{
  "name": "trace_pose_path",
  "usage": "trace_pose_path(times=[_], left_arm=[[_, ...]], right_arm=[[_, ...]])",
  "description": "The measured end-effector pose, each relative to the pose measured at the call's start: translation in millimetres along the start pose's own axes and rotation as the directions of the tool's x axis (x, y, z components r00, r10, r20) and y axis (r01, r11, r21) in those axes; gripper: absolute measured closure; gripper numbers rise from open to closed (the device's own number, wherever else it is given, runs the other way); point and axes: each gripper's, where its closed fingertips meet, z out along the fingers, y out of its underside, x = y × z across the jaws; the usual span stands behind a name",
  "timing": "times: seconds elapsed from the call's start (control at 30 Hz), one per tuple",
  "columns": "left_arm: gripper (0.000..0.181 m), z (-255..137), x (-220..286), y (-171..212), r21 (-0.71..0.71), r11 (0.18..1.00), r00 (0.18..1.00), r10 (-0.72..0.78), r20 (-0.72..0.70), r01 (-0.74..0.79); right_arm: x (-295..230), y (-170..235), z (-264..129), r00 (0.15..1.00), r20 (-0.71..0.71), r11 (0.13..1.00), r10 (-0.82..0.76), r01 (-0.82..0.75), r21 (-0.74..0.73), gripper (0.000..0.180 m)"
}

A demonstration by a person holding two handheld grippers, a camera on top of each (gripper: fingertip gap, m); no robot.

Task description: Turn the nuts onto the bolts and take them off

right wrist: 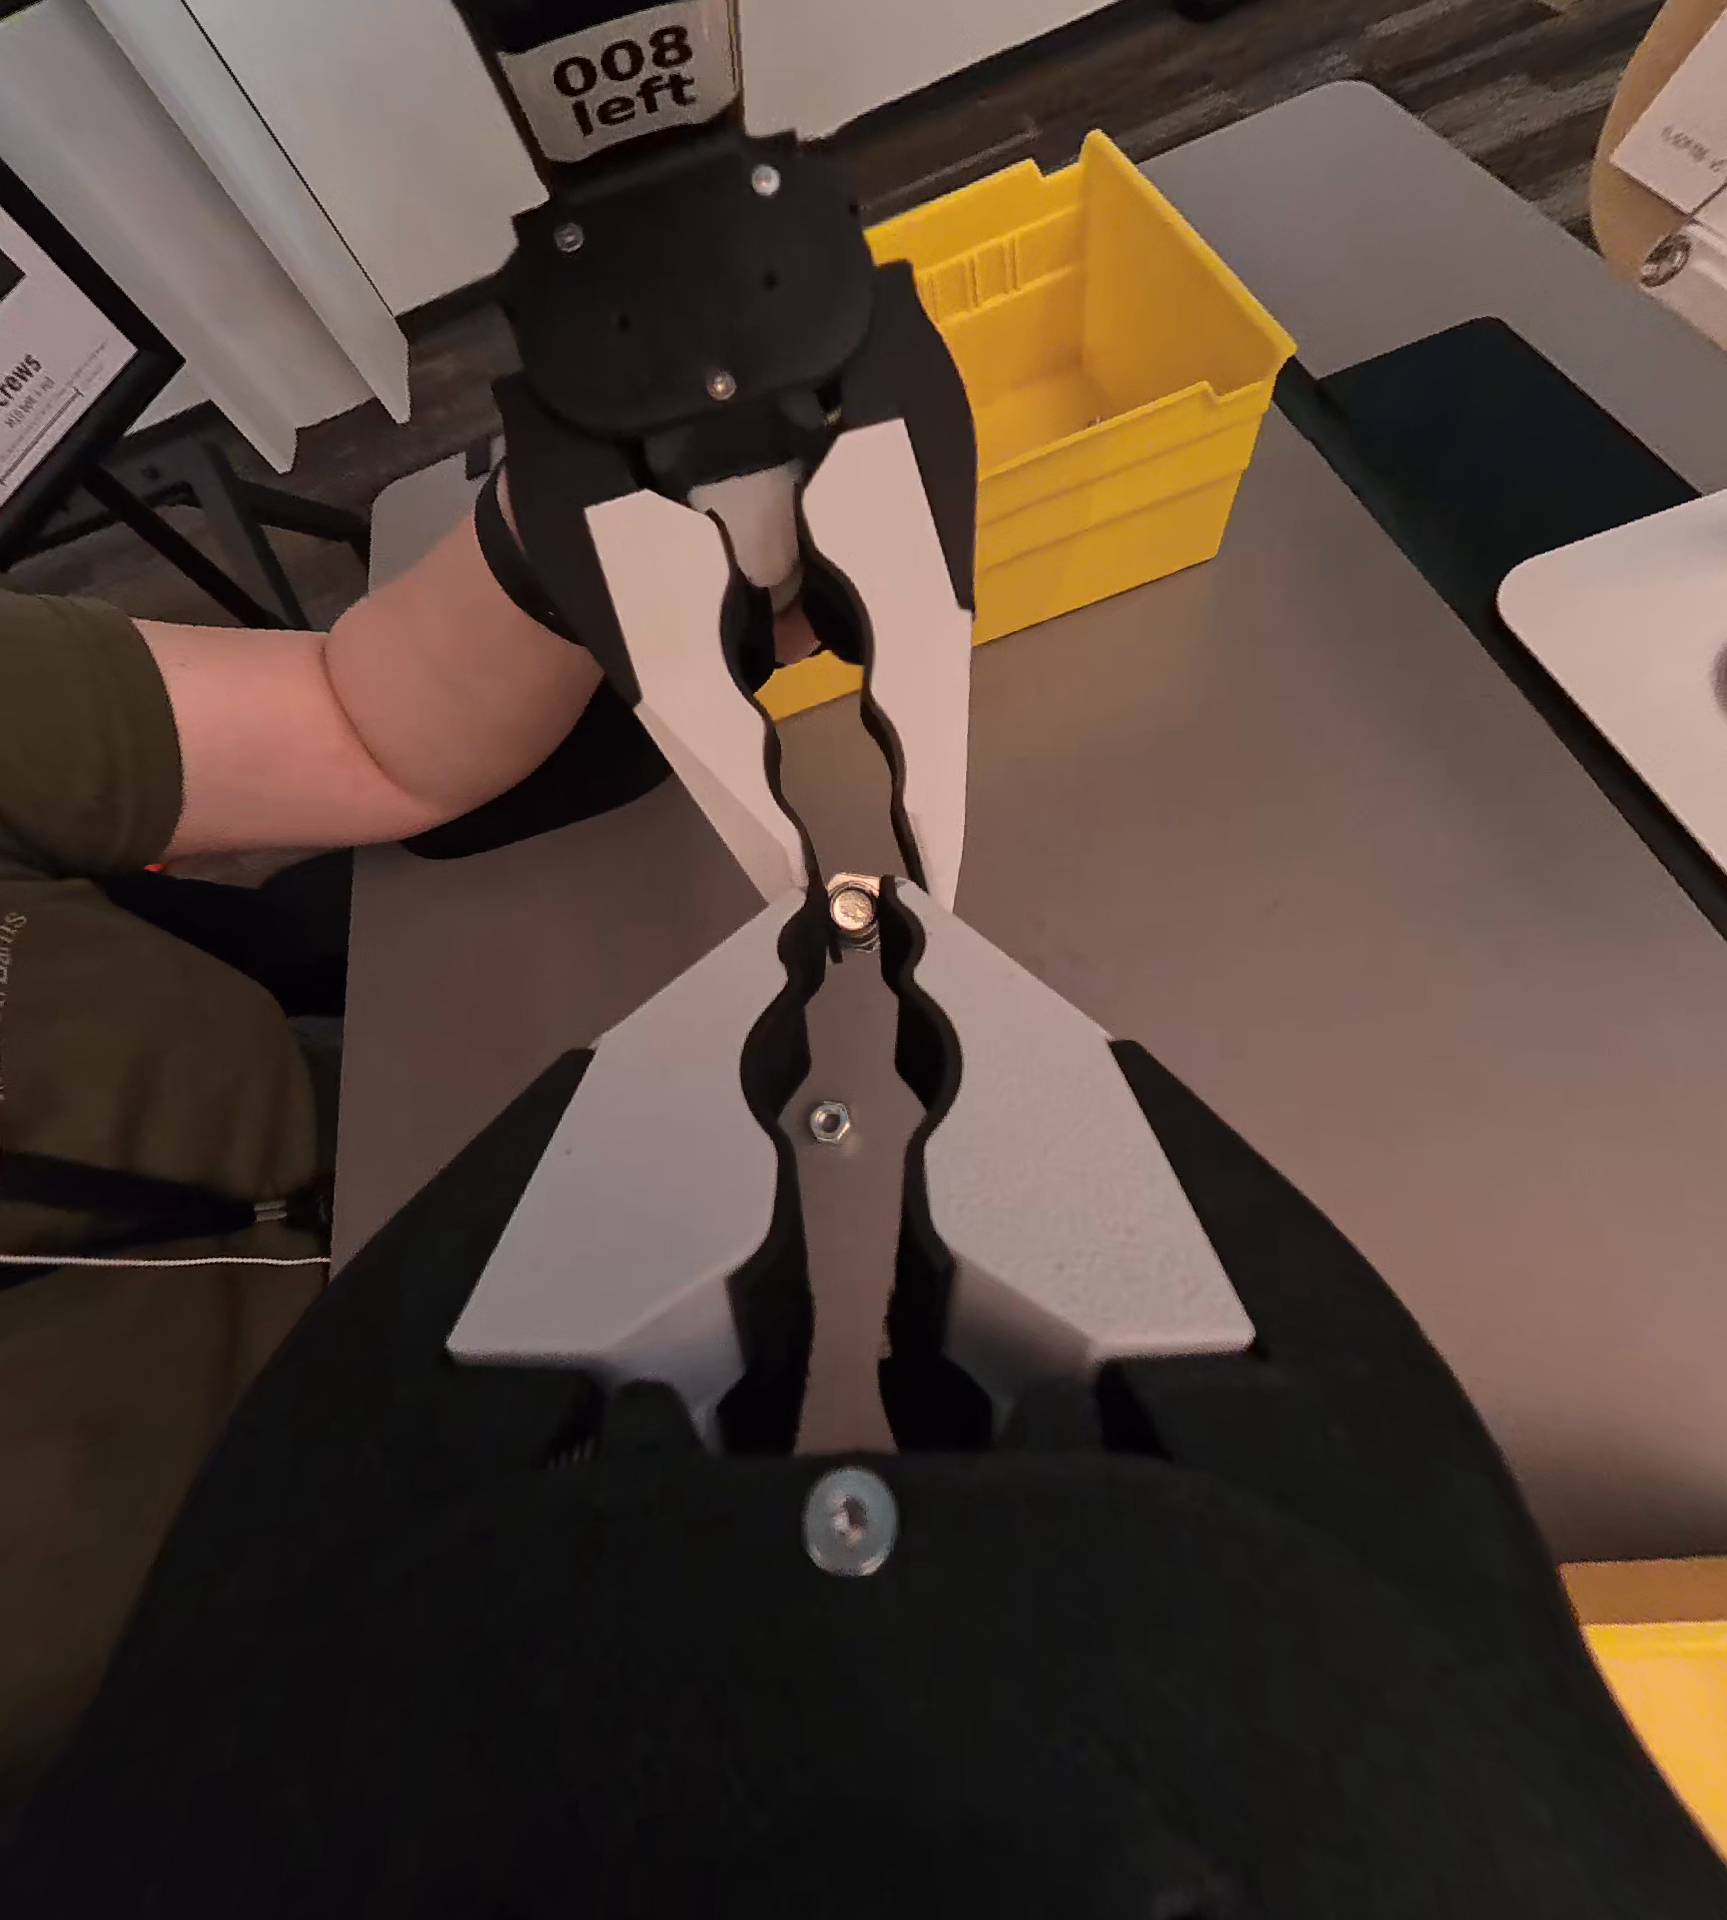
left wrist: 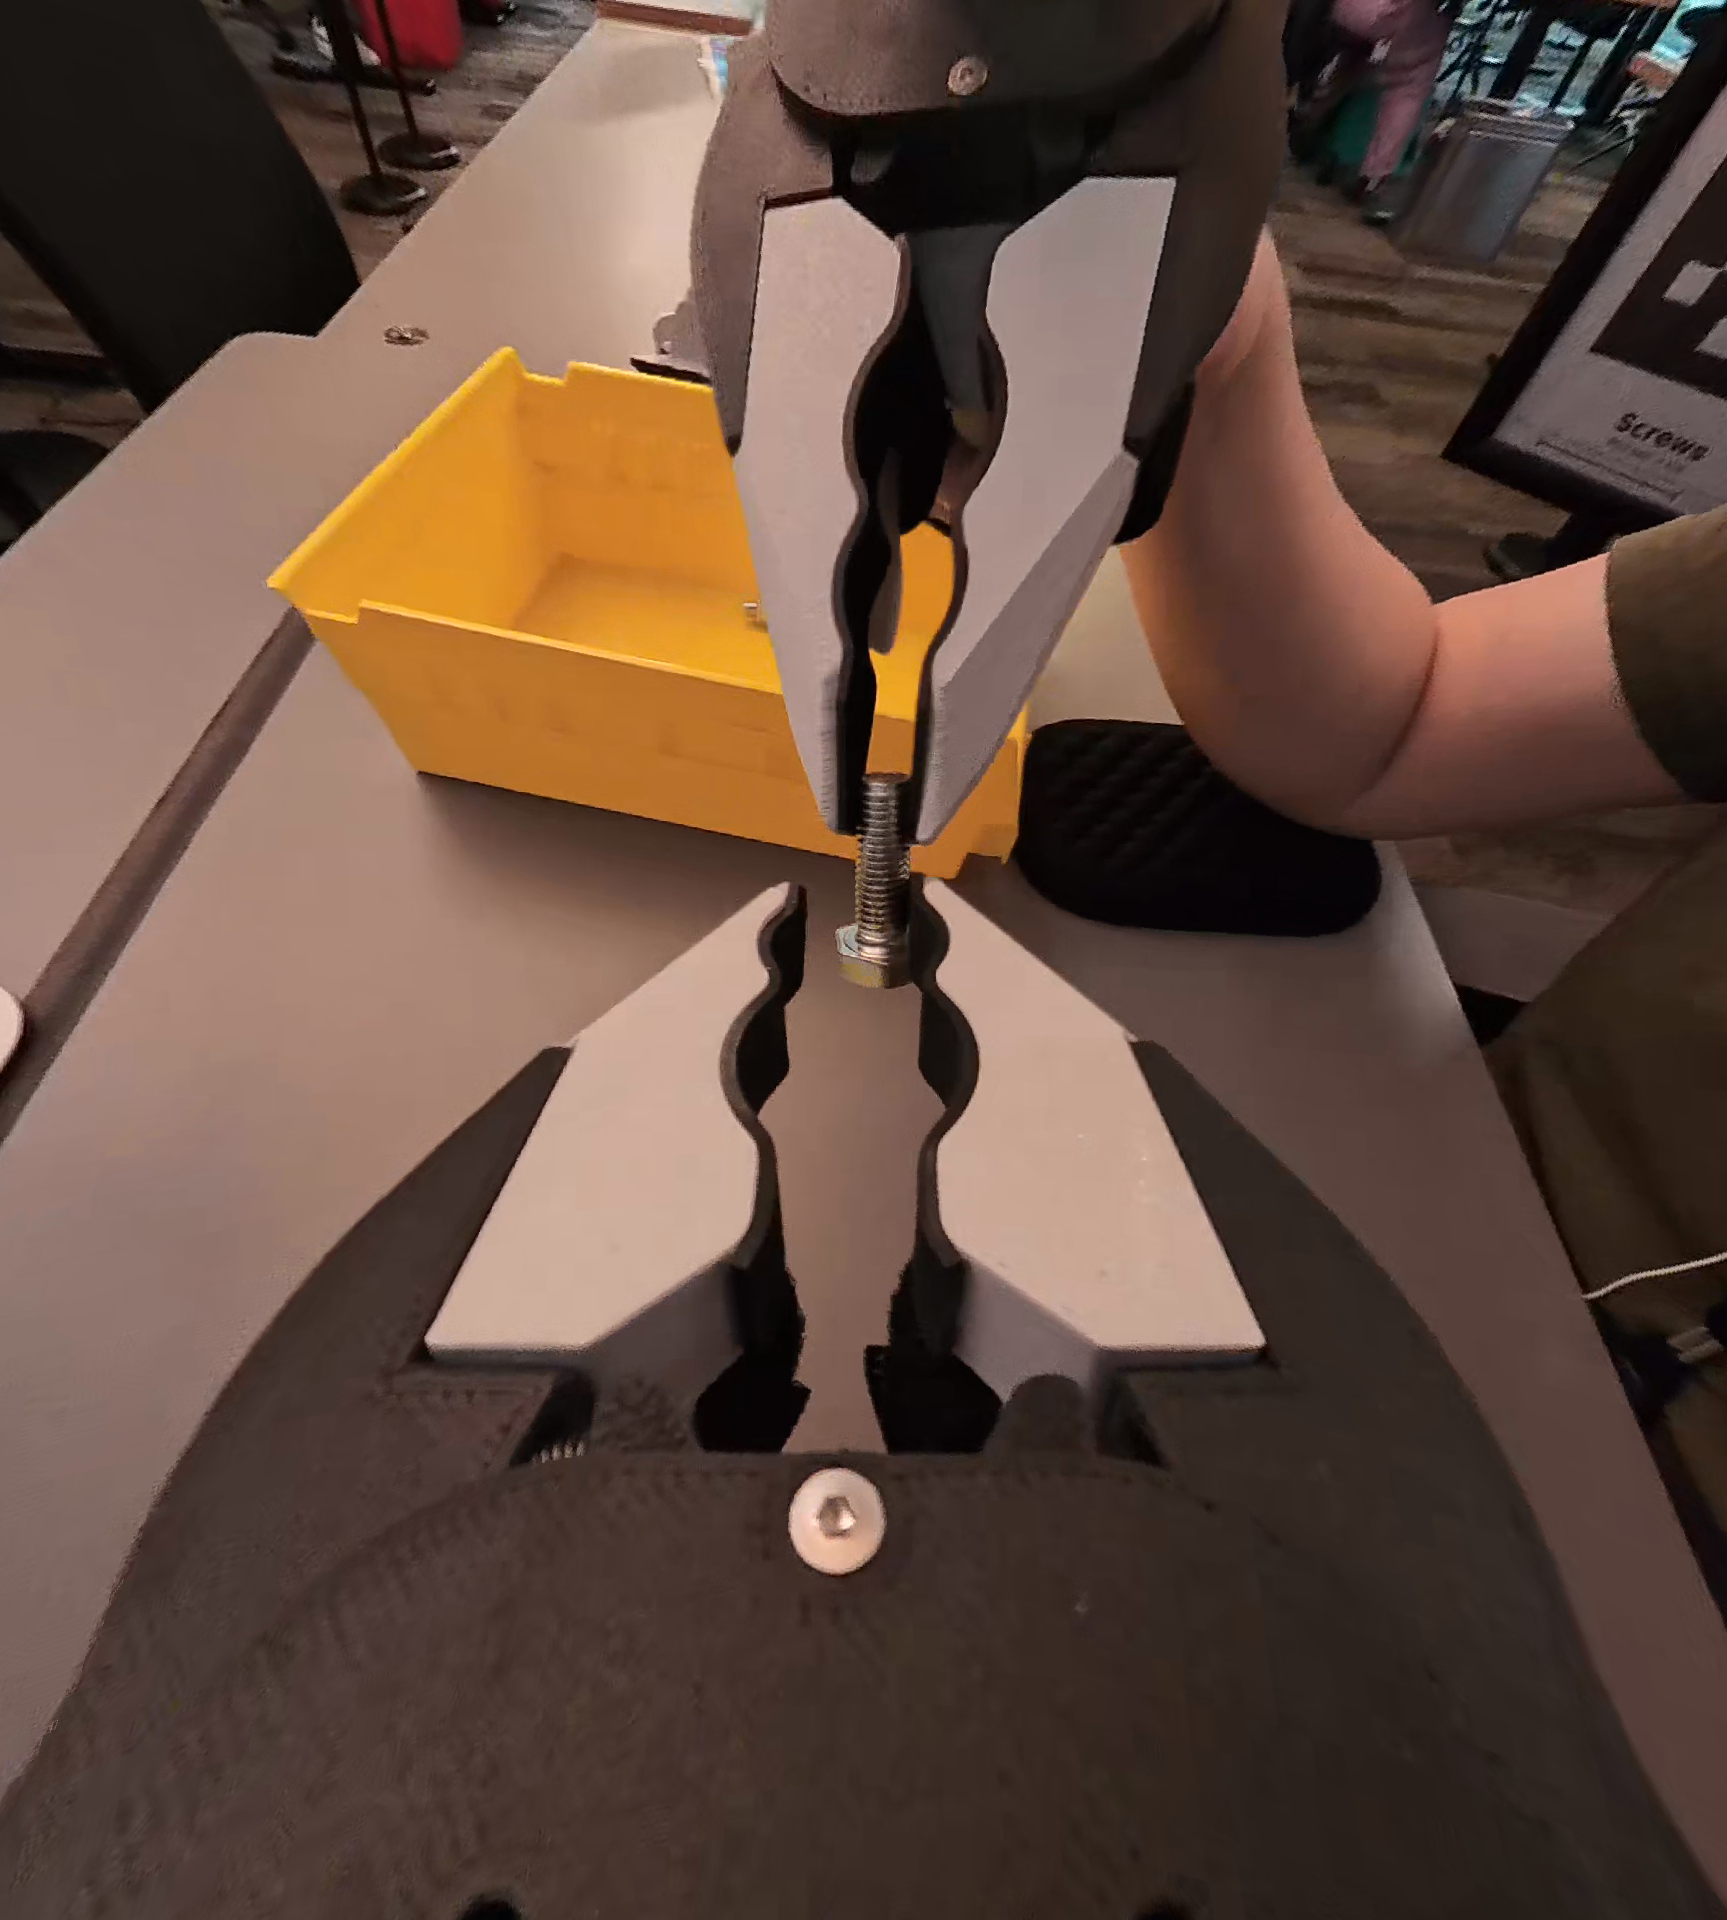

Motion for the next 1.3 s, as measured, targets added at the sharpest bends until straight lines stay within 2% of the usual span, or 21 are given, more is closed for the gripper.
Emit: trace_pose_path(times=[0.07, 0.47, 0.53, 0.6, 0.63, 0.7, 0.73, 0.77, 0.83, 0.9, 1.07, 1.3], left_arm=[[0.168, 2.5, 2.7, 2.6, -0.013, 1.0, 1.0, -0.011, -0.024, 0.011], [0.17, 3.4, 6.1, 11.7, -0.085, 0.996, 0.999, 0.022, -0.028, -0.025], [0.171, -3.0, -0.1, 3.0, -0.051, 0.997, 0.998, 0.061, 0.029, -0.06], [0.171, -18.1, -10.8, -4.0, -0.026, 0.996, 0.989, 0.093, 0.111, -0.091], [0.171, -30.1, -18.1, -6.9, -0.014, 0.995, 0.983, 0.098, 0.158, -0.097], [0.173, -60.7, -28.7, -16.6, 0.049, 0.995, 0.972, 0.074, 0.223, -0.086], [0.174, -77.9, -31.8, -22.7, 0.093, 0.992, 0.968, 0.055, 0.247, -0.08], [0.173, -95.2, -34.2, -28.4, 0.135, 0.988, 0.961, 0.039, 0.273, -0.078], [0.173, -126.9, -37.5, -35.3, 0.186, 0.978, 0.94, 0.026, 0.34, -0.095], [0.173, -151.9, -38.8, -36.9, 0.191, 0.975, 0.912, 0.029, 0.409, -0.117], [0.173, -188.5, -28.6, -45.3, 0.233, 0.959, 0.88, 0.035, 0.473, -0.163], [0.173, -202.4, -23.4, -47.4, 0.25, 0.951, 0.871, 0.039, 0.489, -0.183]], right_arm=[[-0.3, 0.6, 0.7, 1.0, 0.0, 1.0, 0.002, -0.002, -0.005, 0.171], [-2.0, 0.1, 7.2, 1.0, 0.005, 1.0, -0.001, 0.002, -0.016, 0.171], [2.0, -14.4, 2.0, 0.997, -0.046, 0.996, -0.064, 0.067, 0.065, 0.169], [-6.3, -32.7, -7.2, 0.977, -0.104, 0.967, -0.186, 0.201, 0.157, 0.146], [-17.0, -34.3, -9.1, 0.956, -0.11, 0.944, -0.271, 0.287, 0.166, 0.145], [-32.7, -11.2, 1.0, 0.905, -0.075, 0.906, -0.418, 0.421, 0.034, 0.139], [-36.7, 13.1, 12.5, 0.888, -0.014, 0.885, -0.459, 0.457, -0.088, 0.131], [-35.2, 40.8, 25.2, 0.879, 0.043, 0.85, -0.476, 0.472, -0.235, 0.133], [-20.8, 88.0, 50.7, 0.869, 0.102, 0.738, -0.484, 0.468, -0.486, 0.14], [-21.0, 127.4, 71.2, 0.899, 0.189, 0.649, -0.394, 0.418, -0.636, 0.139], [-15.5, 156.6, 98.5, 0.915, 0.203, 0.574, -0.349, 0.38, -0.726, 0.146], [-13.8, 170.3, 107.0, 0.911, 0.203, 0.513, -0.36, 0.374, -0.772, 0.155]])
